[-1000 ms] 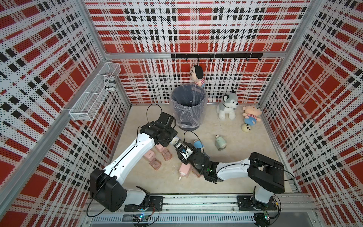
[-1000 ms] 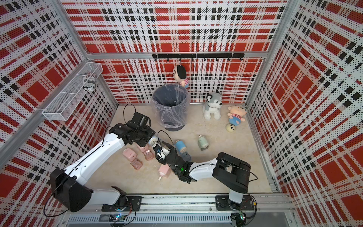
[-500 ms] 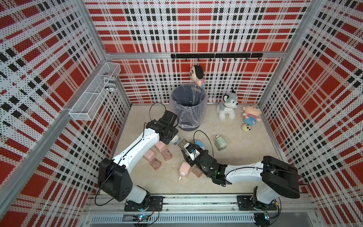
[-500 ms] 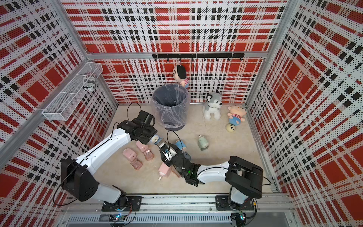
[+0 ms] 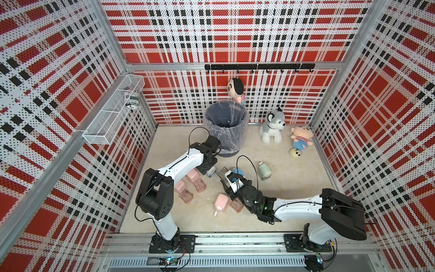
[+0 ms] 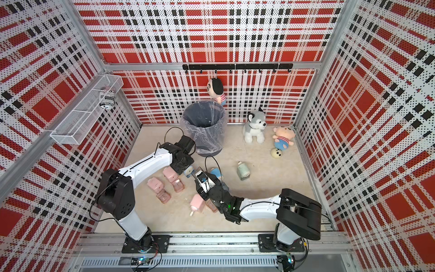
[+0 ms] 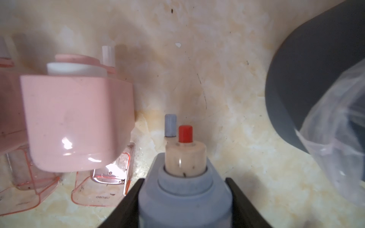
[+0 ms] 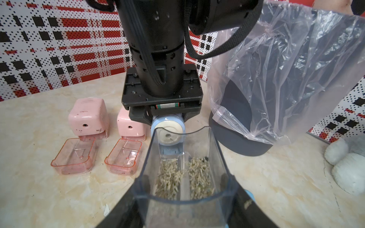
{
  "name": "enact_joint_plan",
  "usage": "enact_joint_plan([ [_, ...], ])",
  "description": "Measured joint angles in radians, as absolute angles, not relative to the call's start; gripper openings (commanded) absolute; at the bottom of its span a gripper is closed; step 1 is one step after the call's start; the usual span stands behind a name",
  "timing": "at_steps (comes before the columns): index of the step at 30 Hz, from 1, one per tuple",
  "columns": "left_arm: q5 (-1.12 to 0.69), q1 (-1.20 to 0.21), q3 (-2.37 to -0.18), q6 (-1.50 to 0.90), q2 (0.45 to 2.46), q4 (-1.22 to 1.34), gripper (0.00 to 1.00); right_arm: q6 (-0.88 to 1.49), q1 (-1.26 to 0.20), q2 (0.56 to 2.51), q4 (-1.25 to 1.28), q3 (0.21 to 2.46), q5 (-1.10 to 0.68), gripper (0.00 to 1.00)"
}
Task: Take out the pencil sharpener tray and clean the shavings
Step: Open the container of the pencil sharpener, then place the pencil sharpener at the center of the board.
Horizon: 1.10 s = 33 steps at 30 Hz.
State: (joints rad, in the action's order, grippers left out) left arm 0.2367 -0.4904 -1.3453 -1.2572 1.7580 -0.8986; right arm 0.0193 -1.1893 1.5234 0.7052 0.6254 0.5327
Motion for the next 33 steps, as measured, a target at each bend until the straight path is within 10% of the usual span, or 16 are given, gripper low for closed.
enact_joint_plan([
  [20,0.324,-0.542,-1.404,-1.184,1.888,-0.852,0.48,0.046,-1.182,1.493,0.702,0.591,0.535,0.43],
  [33,0.340,-0.553,-1.339,-1.180,1.871,-0.783,0.75,0.046,-1.182,1.493,0.701,0.591,0.535,0.43],
])
